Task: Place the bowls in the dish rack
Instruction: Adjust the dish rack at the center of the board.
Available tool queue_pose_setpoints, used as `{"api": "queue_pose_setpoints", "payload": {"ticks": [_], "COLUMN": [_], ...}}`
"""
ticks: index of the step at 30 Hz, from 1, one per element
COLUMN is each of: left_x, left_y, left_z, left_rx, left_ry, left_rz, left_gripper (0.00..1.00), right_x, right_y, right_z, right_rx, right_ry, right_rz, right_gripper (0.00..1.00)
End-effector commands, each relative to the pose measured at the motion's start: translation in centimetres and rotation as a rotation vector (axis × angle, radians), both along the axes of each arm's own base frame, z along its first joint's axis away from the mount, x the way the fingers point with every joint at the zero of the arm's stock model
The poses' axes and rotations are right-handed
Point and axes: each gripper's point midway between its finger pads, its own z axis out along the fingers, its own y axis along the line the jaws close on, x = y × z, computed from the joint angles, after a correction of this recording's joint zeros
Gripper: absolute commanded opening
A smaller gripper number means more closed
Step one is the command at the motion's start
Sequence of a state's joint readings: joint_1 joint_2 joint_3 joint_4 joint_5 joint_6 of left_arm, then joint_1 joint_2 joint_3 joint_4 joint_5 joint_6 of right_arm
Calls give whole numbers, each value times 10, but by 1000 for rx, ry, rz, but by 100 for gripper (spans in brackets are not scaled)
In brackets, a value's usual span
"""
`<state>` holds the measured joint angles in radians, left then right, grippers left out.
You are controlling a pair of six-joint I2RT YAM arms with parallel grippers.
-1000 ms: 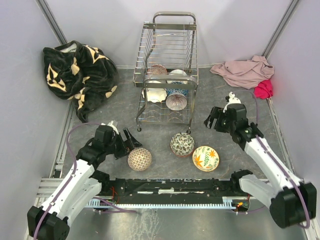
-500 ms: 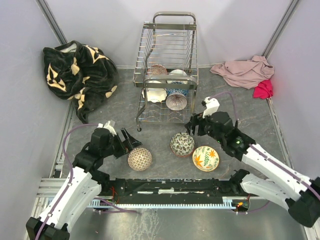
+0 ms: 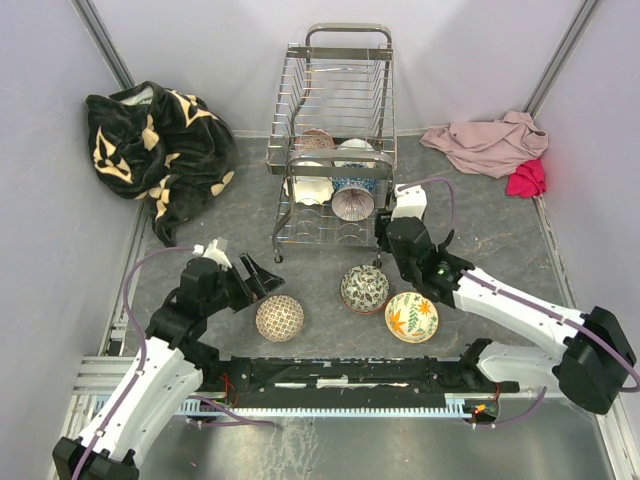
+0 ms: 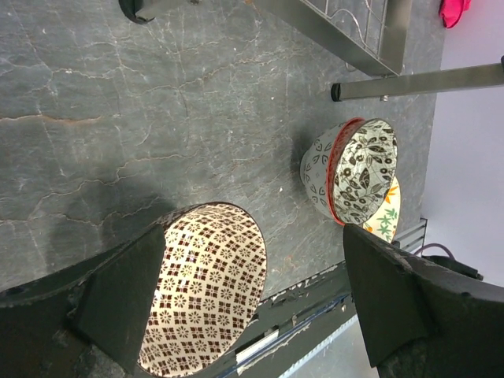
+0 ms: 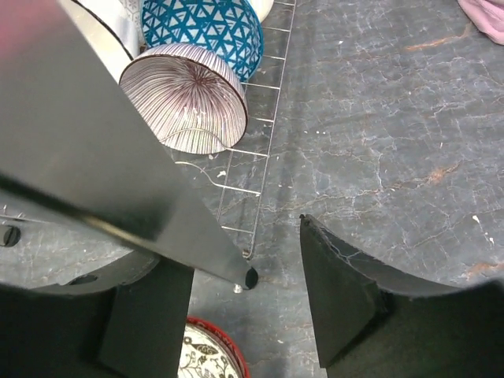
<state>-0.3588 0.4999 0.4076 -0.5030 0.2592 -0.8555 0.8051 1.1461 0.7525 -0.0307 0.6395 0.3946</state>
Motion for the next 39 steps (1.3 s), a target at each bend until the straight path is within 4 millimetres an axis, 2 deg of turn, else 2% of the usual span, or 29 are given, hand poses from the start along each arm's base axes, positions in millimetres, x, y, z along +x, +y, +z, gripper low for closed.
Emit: {"api": "queue_pose_setpoints", "payload": {"ticks": [1,7,11,13,19,23,28,39], "left_x": [14,13,10,8,4,-2,-10,-35], "left_y": [-8,-12,-12,-13,-15,-18,-22,-26], "left_z": [4,-5,-14,-19,-33,-48,-64,-80], "left_rx": [-51,-41,-34,-27,31,104,171,268], "left_ry": [-33,-24,-10,-1,25,67,120,170], "left_rz": [26,14,10,8,-1,-30,-73,-120], "left_gripper": [99,99,99,99,99,99,99,99], "right_x": [21,27,27,26,16,5,-9,-24], "right_y": [-3,-41,-70,-77,-54,-55,-58,-71], "right_z": [29,24,23,24,41,54,68,79], "right_rx": [26,35,59,75,144,170,180,153], "right_ry": [-103,-89,-76,-77,-117,-135,-140,-143], "right_rz": [-91,-195,-247,-240,-66,-32,-1,-3], "right_gripper": [61,54,53,54,65,70,72,73]}}
